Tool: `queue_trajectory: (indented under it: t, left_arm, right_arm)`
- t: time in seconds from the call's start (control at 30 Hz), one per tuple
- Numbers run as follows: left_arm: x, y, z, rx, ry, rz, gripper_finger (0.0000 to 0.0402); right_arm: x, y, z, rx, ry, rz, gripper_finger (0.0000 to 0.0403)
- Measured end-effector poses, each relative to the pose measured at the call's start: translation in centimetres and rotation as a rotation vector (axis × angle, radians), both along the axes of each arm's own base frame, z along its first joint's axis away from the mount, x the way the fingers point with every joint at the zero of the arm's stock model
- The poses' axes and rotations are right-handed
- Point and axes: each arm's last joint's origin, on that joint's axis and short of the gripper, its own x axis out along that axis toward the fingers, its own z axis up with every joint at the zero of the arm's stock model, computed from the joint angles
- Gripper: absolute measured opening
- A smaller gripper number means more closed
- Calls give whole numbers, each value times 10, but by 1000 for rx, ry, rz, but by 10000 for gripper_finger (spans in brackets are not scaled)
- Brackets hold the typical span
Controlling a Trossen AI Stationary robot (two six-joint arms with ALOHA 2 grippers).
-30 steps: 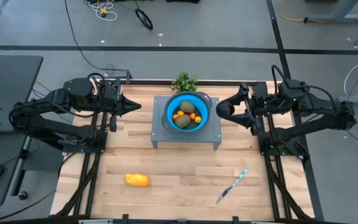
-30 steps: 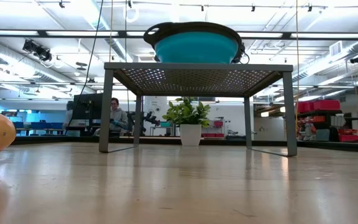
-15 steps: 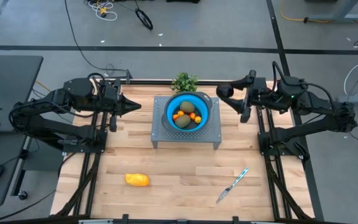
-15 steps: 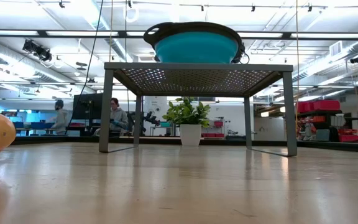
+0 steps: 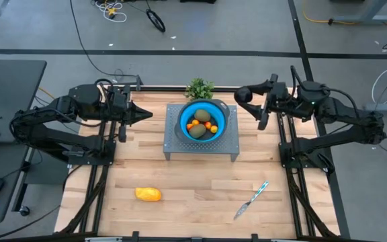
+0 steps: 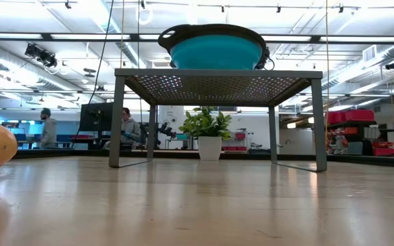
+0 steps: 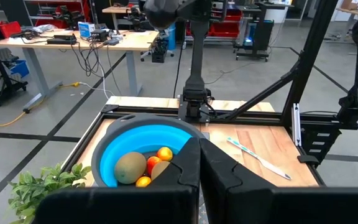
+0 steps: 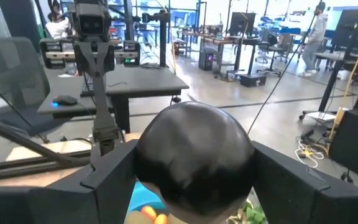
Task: Pick & Place Fruit
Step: Put the plum into the strainer bowl on the shelf
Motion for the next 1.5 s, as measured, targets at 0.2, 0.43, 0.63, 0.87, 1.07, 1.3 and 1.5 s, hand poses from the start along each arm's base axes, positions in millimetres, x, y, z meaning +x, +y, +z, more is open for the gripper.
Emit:
queue_trajectory:
  t: [0.2, 0.43, 0.63, 0.87, 1.07, 1.3, 1.5]
  left_arm:
    - [0, 0, 0, 0, 0, 0, 4]
    - [0, 0, 0, 0, 0, 0, 4]
    - [0, 0, 0, 0, 0, 0, 4]
    - [0, 0, 0, 2, 0, 7, 4]
    - [0, 1, 0, 13, 1, 17, 4]
    - [0, 1, 0, 16, 2, 19, 4]
    - [0, 1, 0, 16, 2, 22, 4]
  right_arm:
    - [14, -1, -12, 13, 91, 0, 286]
    - [44, -1, -33, 43, 212, 70, 286]
    - [65, -1, -48, 58, 283, 105, 286]
    - [77, -2, -58, 63, 323, 105, 286]
    - [80, -2, -61, 65, 335, 105, 286]
    - [82, -2, -63, 65, 346, 101, 286]
    - [94, -3, -75, 71, 399, 99, 286]
